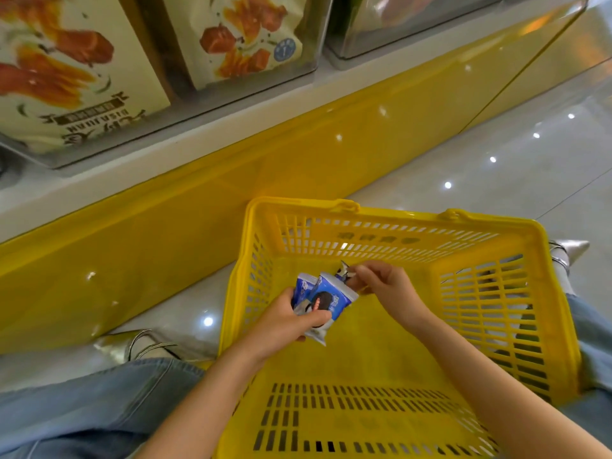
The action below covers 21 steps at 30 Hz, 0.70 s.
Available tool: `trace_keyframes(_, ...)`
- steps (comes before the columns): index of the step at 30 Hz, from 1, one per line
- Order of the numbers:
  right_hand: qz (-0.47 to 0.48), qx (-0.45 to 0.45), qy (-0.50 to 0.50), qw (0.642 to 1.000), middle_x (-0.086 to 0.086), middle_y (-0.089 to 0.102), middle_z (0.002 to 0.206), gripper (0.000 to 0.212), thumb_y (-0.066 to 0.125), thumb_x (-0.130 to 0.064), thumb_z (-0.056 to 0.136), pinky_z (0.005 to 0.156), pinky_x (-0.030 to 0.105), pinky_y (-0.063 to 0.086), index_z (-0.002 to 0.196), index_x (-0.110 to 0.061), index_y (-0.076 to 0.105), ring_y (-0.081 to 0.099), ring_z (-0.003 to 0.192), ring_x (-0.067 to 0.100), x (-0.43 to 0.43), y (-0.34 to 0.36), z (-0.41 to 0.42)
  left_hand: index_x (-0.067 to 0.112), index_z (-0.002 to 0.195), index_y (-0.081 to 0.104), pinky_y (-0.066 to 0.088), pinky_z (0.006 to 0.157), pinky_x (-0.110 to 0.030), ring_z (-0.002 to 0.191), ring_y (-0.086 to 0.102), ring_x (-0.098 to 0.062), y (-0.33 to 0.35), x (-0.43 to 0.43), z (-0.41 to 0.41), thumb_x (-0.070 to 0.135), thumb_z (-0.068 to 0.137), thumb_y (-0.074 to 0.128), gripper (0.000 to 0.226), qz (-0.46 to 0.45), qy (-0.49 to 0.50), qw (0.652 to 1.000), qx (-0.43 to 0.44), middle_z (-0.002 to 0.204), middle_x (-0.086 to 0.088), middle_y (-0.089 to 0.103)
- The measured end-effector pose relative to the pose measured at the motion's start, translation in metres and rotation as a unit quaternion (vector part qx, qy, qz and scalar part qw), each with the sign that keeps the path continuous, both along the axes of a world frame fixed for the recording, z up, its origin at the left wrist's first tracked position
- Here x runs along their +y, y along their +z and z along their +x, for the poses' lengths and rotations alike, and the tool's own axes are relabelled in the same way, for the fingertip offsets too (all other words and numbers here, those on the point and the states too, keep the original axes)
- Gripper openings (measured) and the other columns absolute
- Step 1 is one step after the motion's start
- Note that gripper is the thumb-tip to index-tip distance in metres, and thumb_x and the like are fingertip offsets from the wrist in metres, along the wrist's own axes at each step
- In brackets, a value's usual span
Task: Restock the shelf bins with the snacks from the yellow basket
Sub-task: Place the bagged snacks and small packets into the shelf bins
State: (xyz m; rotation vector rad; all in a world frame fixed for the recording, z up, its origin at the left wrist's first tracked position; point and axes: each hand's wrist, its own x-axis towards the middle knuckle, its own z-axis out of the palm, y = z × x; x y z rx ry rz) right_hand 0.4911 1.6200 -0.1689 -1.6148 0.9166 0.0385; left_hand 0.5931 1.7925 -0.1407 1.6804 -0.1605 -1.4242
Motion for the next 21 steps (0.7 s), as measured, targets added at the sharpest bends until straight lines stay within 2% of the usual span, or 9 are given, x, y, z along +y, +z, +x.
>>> trace_keyframes(3,-0.138,0.123,-0.015,0.983,0.011,0.064,0.114,0.029,0.056,-0.017,0.093,0.079,0.026,0.043,0.118,-0.002,0.058,0.06,0.104,0.024,-0.017,-0.041,-0.001,0.024,0.111,0.052,0.051,0.07,-0.022,0.09,0.063,-0.009,-0.004,-0.001,0.005,0.024,0.082,0.068,0.033,0.018,0.049,0.999,-0.004,0.105,0.005,0.066)
trace_keyframes(6,-0.118,0.222,0.003,0.968,0.016,0.048,0.137,0.049,0.057,-0.021,0.092,0.091,0.033,0.041,0.134,0.0,0.042,0.05,0.121,0.029,-0.024,-0.081,0.0,0.027,0.107,0.053,0.049,0.067,-0.022,0.087,0.063,-0.008,-0.007,-0.003,0.009,0.025,0.082,0.068,0.029,0.032,0.09,0.995,-0.019,0.101,0.007,0.065)
trace_keyframes(9,-0.143,0.273,0.035,0.951,0.021,0.044,0.137,0.058,0.063,-0.021,0.088,0.096,0.036,0.039,0.135,0.002,0.038,0.044,0.123,0.032,-0.019,-0.108,0.006,0.027,0.112,0.053,0.051,0.07,-0.024,0.09,0.063,-0.007,-0.01,-0.004,0.01,0.03,0.08,0.069,0.036,0.039,0.092,0.995,-0.013,0.101,0.008,0.066)
trace_keyframes(12,-0.171,0.255,0.024,0.951,0.02,0.04,0.134,0.065,0.07,-0.023,0.082,0.1,0.036,0.037,0.136,-0.004,0.04,0.041,0.122,0.032,-0.01,-0.122,0.006,0.026,0.112,0.053,0.052,0.075,-0.025,0.09,0.064,-0.007,-0.012,-0.006,0.009,0.028,0.08,0.07,0.036,0.053,0.092,0.994,-0.011,0.101,0.008,0.066)
trace_keyframes(14,-0.19,0.24,0.025,0.952,0.018,0.041,0.132,0.059,0.071,-0.02,0.081,0.1,0.034,0.036,0.132,-0.004,0.046,0.043,0.12,0.031,-0.007,-0.126,0.004,0.025,0.113,0.052,0.051,0.073,-0.023,0.091,0.063,-0.008,-0.012,-0.007,0.009,0.027,0.08,0.07,0.038,0.058,0.091,0.994,-0.014,0.103,0.007,0.066)
trace_keyframes(16,-0.185,0.233,0.041,0.954,0.016,0.044,0.129,0.051,0.071,-0.015,0.08,0.095,0.032,0.039,0.125,-0.002,0.052,0.048,0.113,0.029,-0.005,-0.127,0.002,0.023,0.114,0.052,0.048,0.071,-0.02,0.092,0.063,-0.007,-0.012,-0.008,0.009,0.025,0.08,0.07,0.039,0.056,0.1,0.993,-0.018,0.104,0.006,0.066)
trace_keyframes(18,-0.14,0.224,0.027,0.964,0.014,0.052,0.12,0.042,0.072,-0.01,0.078,0.075,0.025,0.045,0.114,-0.004,0.052,0.053,0.096,0.024,-0.003,-0.122,-0.001,0.024,0.113,0.052,0.047,0.069,-0.019,0.092,0.063,-0.006,-0.012,-0.008,0.009,0.023,0.08,0.07,0.038,0.05,0.115,0.992,-0.022,0.103,0.007,0.066)
trace_keyframes(19,-0.116,0.216,0.014,0.969,0.014,0.057,0.114,0.039,0.072,-0.008,0.078,0.062,0.021,0.042,0.111,-0.006,0.05,0.054,0.087,0.021,-0.001,-0.118,-0.003,0.024,0.112,0.052,0.046,0.068,-0.018,0.092,0.063,-0.005,-0.011,-0.008,0.009,0.023,0.079,0.07,0.038,0.049,0.118,0.992,-0.022,0.103,0.007,0.066)
trace_keyframes(21,-0.086,0.199,-0.006,0.976,0.016,0.06,0.11,0.044,0.069,-0.005,0.08,0.053,0.016,0.036,0.117,-0.005,0.044,0.054,0.083,0.017,0.003,-0.112,-0.008,0.024,0.113,0.052,0.046,0.066,-0.019,0.092,0.063,-0.006,-0.009,-0.007,0.008,0.024,0.08,0.07,0.038,0.047,0.117,0.992,-0.025,0.103,0.006,0.066)
